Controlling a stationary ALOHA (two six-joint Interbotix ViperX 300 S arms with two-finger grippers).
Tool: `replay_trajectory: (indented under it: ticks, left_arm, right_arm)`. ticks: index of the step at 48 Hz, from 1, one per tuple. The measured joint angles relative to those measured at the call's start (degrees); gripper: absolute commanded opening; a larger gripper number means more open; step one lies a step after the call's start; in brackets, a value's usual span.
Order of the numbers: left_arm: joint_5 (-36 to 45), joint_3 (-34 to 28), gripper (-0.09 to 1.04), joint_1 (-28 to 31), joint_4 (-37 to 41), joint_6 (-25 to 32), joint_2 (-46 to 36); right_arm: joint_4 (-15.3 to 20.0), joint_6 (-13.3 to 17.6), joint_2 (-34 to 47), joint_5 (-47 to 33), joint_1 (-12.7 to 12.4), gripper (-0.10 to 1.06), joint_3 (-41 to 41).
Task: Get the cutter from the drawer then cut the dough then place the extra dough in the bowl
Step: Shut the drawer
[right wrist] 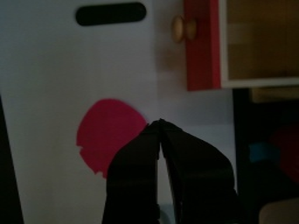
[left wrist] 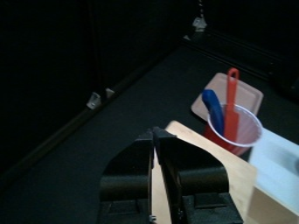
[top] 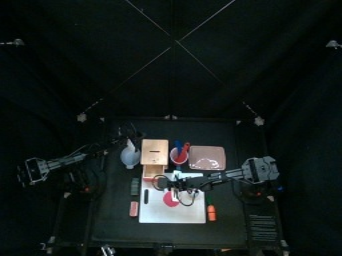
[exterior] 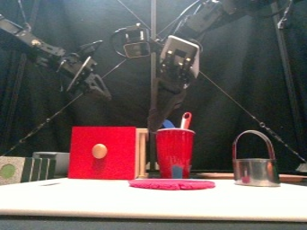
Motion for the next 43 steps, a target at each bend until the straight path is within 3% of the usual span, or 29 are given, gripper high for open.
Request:
replay_trajectory:
  ticks: [16, 30, 43]
  left_arm:
    - [18.1, -12.0, 0.34, 2.5, 12.2, 0.6, 11.8]
    - [24.5, -21.4, 0.34, 2.4, 22.5, 1.8, 23.8]
    - [34.5, -30.5, 0.33, 2.4, 23.3, 9.4, 31.7]
  right_arm:
    - [2.2, -0.2, 7.8, 1.0, 0.5, 0.11, -6.9]
    - [3.3, 0.0, 12.7, 1.0, 1.1, 0.08, -12.8]
    - [3.2, -0.2, 14.6, 1.6, 1.1, 0.08, -16.3]
